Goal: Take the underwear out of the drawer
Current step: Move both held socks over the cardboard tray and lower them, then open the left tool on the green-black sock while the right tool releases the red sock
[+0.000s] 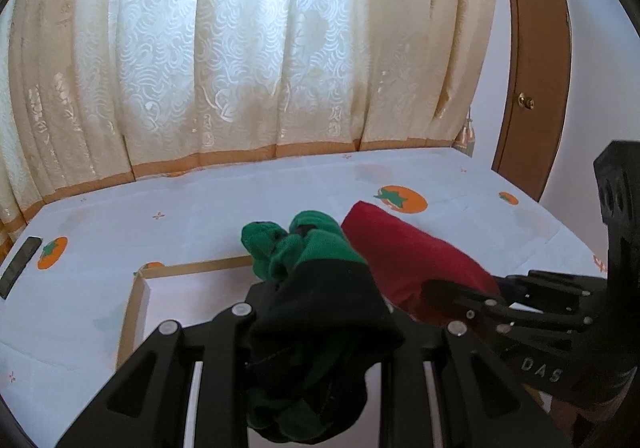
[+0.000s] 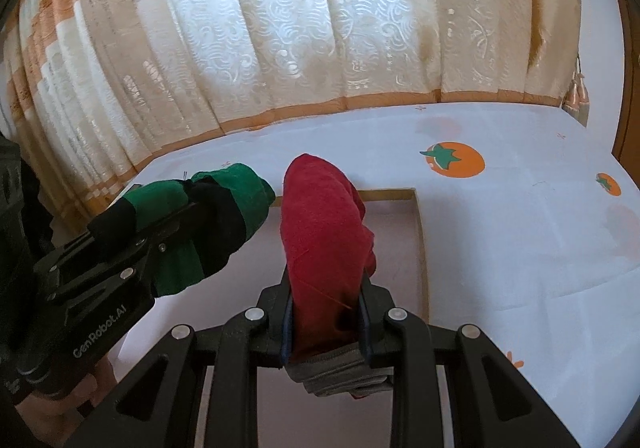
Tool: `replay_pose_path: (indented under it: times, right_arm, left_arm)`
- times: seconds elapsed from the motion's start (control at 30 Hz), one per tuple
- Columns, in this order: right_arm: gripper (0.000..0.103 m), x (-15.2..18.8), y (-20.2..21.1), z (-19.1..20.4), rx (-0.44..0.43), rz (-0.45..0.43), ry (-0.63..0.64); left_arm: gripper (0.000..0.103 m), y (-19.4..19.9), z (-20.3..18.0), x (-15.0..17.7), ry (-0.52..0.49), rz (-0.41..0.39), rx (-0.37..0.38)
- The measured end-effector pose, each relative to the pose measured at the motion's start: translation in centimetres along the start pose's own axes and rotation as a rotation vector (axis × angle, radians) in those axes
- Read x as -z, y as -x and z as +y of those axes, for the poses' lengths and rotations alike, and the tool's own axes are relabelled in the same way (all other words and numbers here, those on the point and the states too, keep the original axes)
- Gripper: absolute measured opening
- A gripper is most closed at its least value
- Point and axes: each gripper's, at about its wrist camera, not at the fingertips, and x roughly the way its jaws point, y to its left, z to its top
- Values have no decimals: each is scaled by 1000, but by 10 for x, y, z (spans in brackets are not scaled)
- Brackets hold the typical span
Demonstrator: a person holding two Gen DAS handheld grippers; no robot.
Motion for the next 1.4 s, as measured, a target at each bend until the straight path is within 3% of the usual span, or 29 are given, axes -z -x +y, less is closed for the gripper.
replay_pose_path:
  times: [0.4, 0.5, 0.57, 0.63, 0.7, 0.77, 0.97, 1.4]
  right_arm:
    - [28, -5, -25, -13, 18, 55, -52]
    - [28, -4, -29, -18, 16, 62, -74]
    - [29, -5, -30, -19, 14, 63, -82]
    - [29, -5, -29, -19, 23, 56, -85]
    - [35, -6, -29, -21, 30, 51, -101]
    - [47, -6, -28, -22, 48, 56, -101]
    - [63, 0, -9, -18, 80, 12, -63]
    - [67, 21, 19, -9, 62, -10, -54]
  left_arm:
    - [23, -32, -3, -6, 44, 65, 36]
    - [24, -42, -3, -6, 45, 114, 46]
    - [29, -44, -1, -6, 57, 121, 43]
    - [46, -45, -1, -6, 63, 132, 24]
    - [56, -43, -1, -5, 65, 130, 22]
    - [56, -37, 1, -4, 70, 121, 28]
    - [61, -23, 3, 1, 63, 105, 49]
    - [65, 18, 9, 19, 36, 29, 65]
